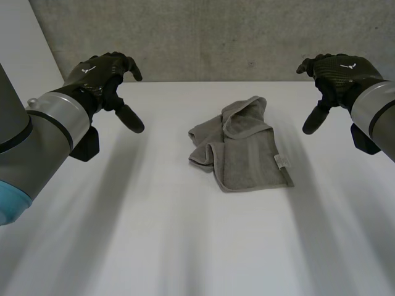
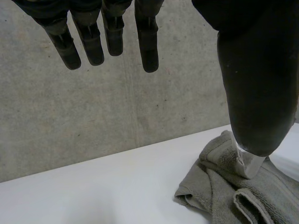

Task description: Fold the towel.

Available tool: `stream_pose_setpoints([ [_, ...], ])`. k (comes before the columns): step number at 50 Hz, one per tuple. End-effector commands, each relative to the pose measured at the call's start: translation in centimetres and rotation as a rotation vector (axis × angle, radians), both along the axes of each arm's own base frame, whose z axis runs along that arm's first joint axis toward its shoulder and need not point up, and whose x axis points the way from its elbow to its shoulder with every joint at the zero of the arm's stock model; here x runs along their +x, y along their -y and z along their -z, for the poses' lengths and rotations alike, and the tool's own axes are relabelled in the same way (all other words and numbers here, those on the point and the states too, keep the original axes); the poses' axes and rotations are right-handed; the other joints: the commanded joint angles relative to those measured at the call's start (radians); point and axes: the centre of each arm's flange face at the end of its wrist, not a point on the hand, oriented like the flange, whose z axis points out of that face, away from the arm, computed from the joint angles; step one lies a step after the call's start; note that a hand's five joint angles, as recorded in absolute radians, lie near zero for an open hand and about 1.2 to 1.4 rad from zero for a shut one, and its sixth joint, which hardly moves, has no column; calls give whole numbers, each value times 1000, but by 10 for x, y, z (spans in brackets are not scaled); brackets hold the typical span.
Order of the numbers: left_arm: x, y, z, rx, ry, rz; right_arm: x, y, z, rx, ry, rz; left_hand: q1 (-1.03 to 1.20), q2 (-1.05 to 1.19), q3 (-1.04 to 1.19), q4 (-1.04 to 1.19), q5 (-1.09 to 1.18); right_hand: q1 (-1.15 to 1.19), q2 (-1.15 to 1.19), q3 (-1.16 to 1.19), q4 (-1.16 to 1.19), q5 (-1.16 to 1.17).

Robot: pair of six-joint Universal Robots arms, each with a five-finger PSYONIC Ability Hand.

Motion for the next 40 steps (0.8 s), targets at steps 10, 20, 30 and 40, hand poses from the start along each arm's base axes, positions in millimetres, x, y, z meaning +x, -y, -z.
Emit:
stream_pose_setpoints([
  [10, 2, 1, 3, 6, -1, -2, 3, -3, 9, 14, -1, -66, -72, -54, -64, -72, -39, -58, -86, -68, -84, -62],
  [20, -6, 19, 40, 69, 35, 4, 51, -23, 69, 150, -97, -279, -72, -54, -64, -72, -39, -58, -86, -68, -84, -62],
  [30, -21, 28, 81, 155, 57, 111, 103, -14, 126, 158, -82, -360, -72, -54, -64, -72, -39, -27, -55, -37, -53, -32],
  [40, -27, 39, 111, 179, 67, 131, 148, 8, 164, 80, -60, -346, -69, -51, -61, -69, -36, -21, -49, -31, -47, -26],
])
